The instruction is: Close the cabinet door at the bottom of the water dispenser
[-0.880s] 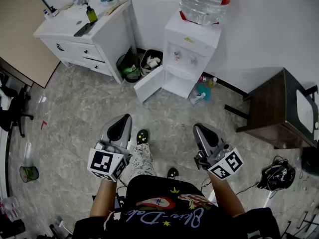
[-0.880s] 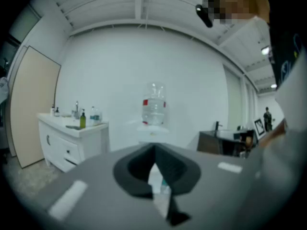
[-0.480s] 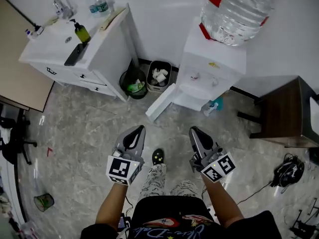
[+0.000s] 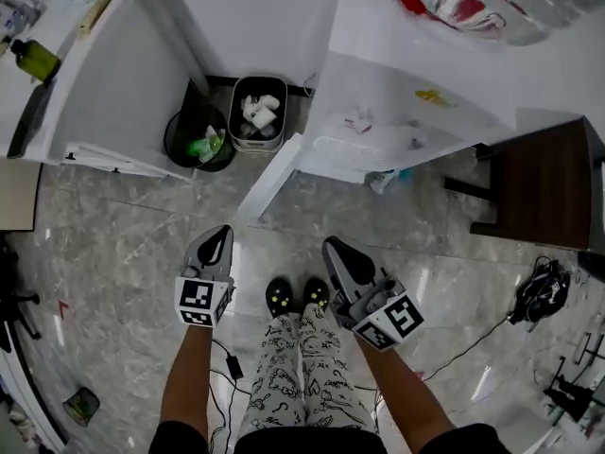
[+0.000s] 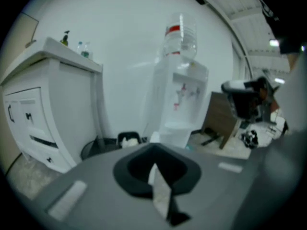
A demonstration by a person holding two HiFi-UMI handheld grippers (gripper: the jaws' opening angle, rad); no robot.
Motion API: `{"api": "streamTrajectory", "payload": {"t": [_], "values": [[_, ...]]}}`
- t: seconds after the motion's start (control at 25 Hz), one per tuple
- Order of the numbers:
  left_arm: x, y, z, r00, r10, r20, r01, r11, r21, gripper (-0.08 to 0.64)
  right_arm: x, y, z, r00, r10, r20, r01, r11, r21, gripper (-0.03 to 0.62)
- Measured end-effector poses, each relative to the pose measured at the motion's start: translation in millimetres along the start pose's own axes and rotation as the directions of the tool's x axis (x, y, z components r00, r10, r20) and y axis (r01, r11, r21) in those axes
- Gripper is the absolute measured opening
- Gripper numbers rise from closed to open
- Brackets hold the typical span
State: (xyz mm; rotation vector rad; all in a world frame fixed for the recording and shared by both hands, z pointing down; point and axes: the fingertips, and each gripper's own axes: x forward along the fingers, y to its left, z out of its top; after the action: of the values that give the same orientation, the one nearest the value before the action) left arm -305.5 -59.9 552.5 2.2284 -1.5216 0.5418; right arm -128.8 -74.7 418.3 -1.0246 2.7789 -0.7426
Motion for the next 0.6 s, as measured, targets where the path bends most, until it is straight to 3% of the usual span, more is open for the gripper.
{"api": "streamTrajectory", "payload": {"t": [0.28, 0.48, 0.6], "values": [[79.4, 62.6, -98.1, 0.985, 0.073, -0.158, -0.079, 0.996, -0.031, -0.002, 25.8, -47.1, -54.2, 1.000, 0.000, -0.030, 0.001, 1.000, 0.009, 0.017], [110.7, 66.6, -128.5, 0.980, 0.021, -0.197, -0.025, 1.000, -0.013, -0.002, 33.8, -59.5, -69.8, 0.999, 0.005, -0.032, -0.004, 0.999, 0.032, 0.017], [121.7, 69.7, -133.1, 0.982, 0.028, -0.188, -0.033, 0.999, -0.025, -0.003, 29.9, -67.9, -72.1, 1.000, -0.001, -0.029, 0.002, 1.000, 0.023, 0.017]]}}
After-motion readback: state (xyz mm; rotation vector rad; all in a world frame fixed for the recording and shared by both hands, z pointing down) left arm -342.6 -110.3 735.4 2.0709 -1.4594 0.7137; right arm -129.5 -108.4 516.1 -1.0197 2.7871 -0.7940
